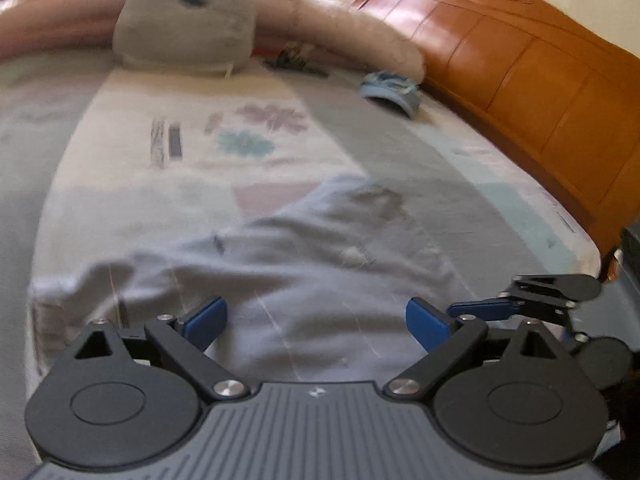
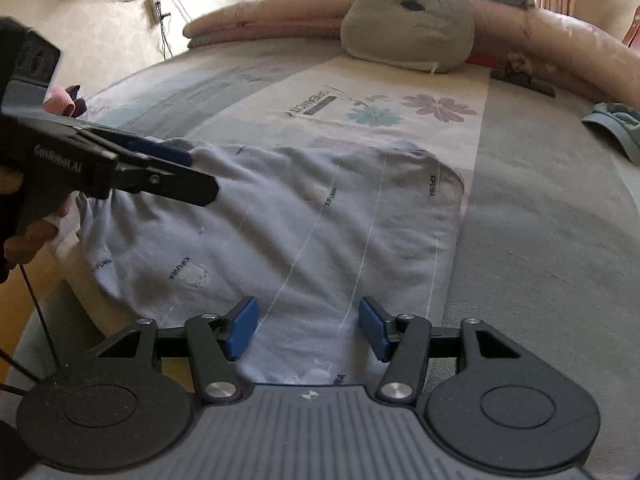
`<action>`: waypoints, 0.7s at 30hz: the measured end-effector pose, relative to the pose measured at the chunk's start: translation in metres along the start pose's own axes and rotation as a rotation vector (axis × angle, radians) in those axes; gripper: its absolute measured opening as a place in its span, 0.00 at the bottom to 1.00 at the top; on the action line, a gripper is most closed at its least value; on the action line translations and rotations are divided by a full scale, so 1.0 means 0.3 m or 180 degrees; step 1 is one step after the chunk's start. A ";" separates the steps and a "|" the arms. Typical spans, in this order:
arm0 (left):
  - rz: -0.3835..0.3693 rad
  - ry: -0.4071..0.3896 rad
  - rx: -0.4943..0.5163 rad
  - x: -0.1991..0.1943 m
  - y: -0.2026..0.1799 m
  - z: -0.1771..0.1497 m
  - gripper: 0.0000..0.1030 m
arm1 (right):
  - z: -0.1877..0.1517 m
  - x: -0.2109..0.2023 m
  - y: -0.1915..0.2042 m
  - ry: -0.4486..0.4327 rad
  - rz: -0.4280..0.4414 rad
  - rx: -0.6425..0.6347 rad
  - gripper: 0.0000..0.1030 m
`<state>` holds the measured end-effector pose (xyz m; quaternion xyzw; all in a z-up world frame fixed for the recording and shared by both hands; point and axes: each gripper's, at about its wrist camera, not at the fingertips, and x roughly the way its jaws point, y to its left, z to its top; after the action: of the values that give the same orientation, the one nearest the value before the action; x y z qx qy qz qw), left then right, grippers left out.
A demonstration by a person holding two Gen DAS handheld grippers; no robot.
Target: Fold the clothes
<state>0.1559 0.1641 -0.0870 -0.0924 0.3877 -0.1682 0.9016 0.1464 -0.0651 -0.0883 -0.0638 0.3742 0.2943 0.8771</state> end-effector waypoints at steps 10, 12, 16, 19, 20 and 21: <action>0.0091 -0.0112 0.0205 -0.014 -0.089 0.066 0.94 | -0.025 0.010 0.030 -0.0083 0.0034 -0.0044 0.87; 0.0162 -0.0006 0.0145 0.040 -0.081 0.077 0.94 | -0.026 0.017 0.038 -0.0084 0.0015 -0.0067 0.91; 0.0328 0.0151 -0.0028 0.141 -0.042 0.084 0.95 | -0.032 0.020 0.048 -0.0068 0.0000 -0.0103 0.96; 0.0333 0.0167 -0.0012 0.137 -0.052 0.098 0.98 | -0.038 0.021 0.052 -0.0063 -0.0008 -0.0103 1.00; 0.0364 0.0172 0.0001 0.123 -0.064 0.101 0.98 | -0.040 0.020 0.056 -0.0058 -0.0028 -0.0125 1.00; 0.0374 0.0144 0.0040 0.100 -0.081 0.098 0.97 | -0.041 0.020 0.061 -0.0051 -0.0050 -0.0152 1.00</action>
<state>0.1909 0.1314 -0.0798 -0.0600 0.4117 -0.1195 0.9015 0.1318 -0.0514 -0.0991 -0.0854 0.3595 0.2967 0.8806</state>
